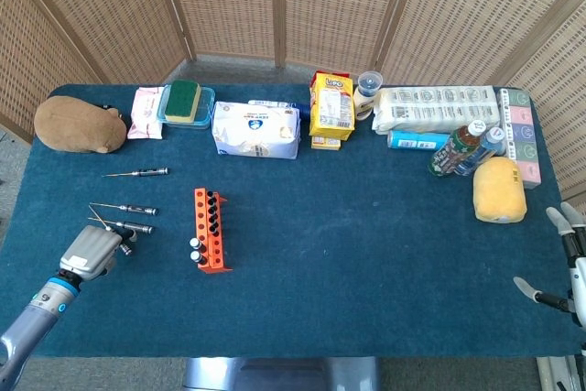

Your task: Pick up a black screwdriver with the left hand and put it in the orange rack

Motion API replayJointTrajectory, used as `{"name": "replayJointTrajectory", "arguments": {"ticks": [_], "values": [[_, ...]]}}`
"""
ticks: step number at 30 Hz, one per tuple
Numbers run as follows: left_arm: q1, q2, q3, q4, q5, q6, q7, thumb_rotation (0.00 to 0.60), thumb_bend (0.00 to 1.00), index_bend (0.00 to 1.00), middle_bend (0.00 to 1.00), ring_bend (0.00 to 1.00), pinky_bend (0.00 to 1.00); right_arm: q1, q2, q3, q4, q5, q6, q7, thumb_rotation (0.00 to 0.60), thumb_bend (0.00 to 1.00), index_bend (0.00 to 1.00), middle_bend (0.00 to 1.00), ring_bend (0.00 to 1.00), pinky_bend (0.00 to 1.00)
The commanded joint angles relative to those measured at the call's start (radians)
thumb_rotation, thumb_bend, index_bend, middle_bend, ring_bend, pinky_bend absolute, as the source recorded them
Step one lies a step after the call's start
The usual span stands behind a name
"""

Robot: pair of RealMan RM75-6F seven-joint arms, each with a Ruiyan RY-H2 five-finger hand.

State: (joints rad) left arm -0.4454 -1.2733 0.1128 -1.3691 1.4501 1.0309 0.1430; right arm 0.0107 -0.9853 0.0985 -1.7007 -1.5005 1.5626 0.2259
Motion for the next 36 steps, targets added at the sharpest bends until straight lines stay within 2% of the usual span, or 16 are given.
{"name": "replayJointTrajectory", "arguments": {"ticks": [1,15,22,36], "values": [[0.001,-0.005,-0.006,0.005,-0.003,-0.001,0.006,0.6,0.38,0.33,0.9,0.78,0.86,-0.001,0.002,0.0,0.001,0.0,0.001,0.004,0.6,0.0,0.04,0.0,0.0,0.0],[0.013,-0.02,0.002,0.055,0.032,0.001,-0.022,0.6,0.4,0.33,0.9,0.78,0.86,-0.001,0.002,0.001,0.001,0.002,0.0,0.009,0.6,0.0,0.04,0.0,0.0,0.0],[0.021,-0.043,0.001,0.109,0.053,0.014,-0.028,0.6,0.36,0.33,0.9,0.78,0.86,0.0,0.001,-0.001,-0.001,0.0,-0.001,0.004,0.6,0.0,0.04,0.0,0.0,0.0],[0.024,-0.076,-0.007,0.141,0.082,0.035,-0.004,0.6,0.35,0.33,0.9,0.78,0.86,-0.001,0.002,-0.001,-0.001,0.001,0.001,0.009,0.6,0.0,0.04,0.0,0.0,0.0]]}}
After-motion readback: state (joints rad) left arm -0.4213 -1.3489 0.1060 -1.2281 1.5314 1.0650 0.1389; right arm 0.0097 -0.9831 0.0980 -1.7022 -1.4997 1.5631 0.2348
